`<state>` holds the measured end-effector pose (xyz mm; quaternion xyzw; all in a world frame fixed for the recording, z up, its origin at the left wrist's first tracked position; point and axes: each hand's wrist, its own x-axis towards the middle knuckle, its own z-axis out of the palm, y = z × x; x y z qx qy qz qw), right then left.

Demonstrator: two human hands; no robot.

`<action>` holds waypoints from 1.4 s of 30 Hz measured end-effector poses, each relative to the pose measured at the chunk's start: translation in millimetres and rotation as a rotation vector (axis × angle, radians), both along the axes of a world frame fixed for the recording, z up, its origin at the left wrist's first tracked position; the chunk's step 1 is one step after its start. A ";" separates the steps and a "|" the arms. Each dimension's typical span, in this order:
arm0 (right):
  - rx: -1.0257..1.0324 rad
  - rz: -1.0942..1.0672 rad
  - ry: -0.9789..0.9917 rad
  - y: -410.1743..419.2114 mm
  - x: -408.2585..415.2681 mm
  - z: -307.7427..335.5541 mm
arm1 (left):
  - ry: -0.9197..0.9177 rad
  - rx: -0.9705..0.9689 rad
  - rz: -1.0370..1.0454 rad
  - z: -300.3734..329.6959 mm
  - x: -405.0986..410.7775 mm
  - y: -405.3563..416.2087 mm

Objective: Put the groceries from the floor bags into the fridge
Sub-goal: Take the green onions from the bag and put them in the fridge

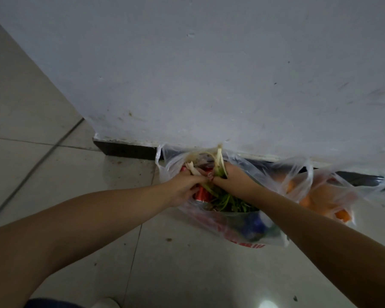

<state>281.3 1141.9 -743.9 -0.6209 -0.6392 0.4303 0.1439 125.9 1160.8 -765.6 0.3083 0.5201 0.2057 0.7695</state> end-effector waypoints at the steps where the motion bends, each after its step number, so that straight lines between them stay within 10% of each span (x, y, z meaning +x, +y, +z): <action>1: -0.042 -0.069 0.087 -1.5 3.9 -1.4 | -0.003 -0.005 0.013 1.0 3.2 0.4; 13: -0.123 -0.811 0.649 -8.7 42.1 81.7 | 0.067 0.006 0.513 62.6 38.0 -6.6; 23: -0.142 -0.921 0.429 -51.5 30.4 289.4 | 0.268 -0.031 0.590 280.0 -12.1 -32.1; 32: -0.214 -0.892 0.287 -121.5 38.1 468.7 | 0.525 0.075 0.325 504.2 -7.1 -68.8; 42: -0.043 -1.141 0.153 -283.3 59.1 631.7 | 0.419 0.462 -0.309 675.3 77.0 -141.1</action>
